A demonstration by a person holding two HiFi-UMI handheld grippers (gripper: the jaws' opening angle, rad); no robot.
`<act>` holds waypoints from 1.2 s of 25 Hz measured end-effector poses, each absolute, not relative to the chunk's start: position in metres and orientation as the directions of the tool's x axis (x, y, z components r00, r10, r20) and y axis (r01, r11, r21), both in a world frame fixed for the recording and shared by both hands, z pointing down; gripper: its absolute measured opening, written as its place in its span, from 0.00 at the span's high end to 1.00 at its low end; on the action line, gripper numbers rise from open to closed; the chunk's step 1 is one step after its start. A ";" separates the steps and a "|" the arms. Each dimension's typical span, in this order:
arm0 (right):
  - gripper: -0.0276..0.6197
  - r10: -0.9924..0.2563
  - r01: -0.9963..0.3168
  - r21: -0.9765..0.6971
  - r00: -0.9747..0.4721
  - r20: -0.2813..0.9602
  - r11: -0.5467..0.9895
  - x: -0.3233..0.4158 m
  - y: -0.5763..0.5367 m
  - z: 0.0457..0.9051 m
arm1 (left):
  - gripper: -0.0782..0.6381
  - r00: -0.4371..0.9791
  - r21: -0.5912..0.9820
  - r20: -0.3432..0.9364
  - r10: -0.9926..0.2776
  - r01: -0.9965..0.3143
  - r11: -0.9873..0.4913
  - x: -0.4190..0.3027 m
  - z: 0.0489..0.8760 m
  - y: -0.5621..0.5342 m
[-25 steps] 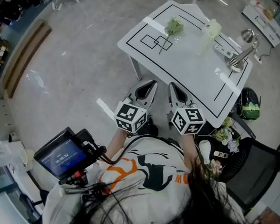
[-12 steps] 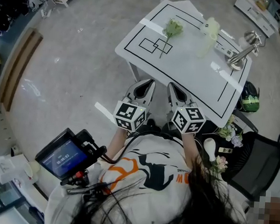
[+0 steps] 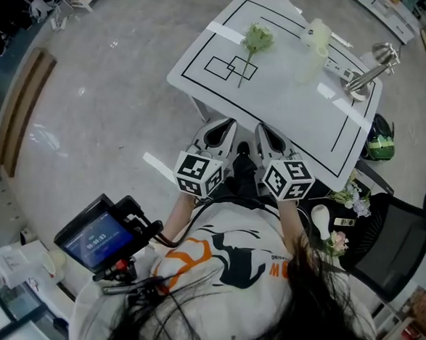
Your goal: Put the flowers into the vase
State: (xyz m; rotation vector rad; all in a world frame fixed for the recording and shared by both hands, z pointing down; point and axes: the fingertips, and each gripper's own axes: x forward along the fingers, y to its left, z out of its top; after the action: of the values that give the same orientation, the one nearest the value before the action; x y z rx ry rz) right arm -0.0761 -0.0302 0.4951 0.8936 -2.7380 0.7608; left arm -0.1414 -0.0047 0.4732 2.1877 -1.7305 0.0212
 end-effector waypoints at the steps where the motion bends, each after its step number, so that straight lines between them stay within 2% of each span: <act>1: 0.94 -0.504 -0.586 -0.422 -0.810 0.299 0.692 -0.078 -0.035 0.496 | 0.86 0.252 0.258 0.228 -0.941 -0.947 -0.191 -0.143 0.474 -0.008; 22: 0.94 -0.448 -0.560 -0.456 -0.828 0.336 0.691 -0.128 -0.155 0.518 | 0.86 0.219 0.232 0.269 -0.938 -0.960 -0.158 -0.194 0.484 -0.119; 30: 0.94 -0.433 -0.585 -0.466 -0.809 0.398 0.664 -0.155 -0.210 0.549 | 0.86 0.253 0.258 0.311 -0.916 -0.950 -0.175 -0.205 0.507 -0.158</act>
State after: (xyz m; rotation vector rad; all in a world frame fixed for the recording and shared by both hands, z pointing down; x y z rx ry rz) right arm -0.1550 -0.2097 0.5494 0.8193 -2.6277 0.8670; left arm -0.2051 -0.1584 0.5070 2.1374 -1.7023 0.1175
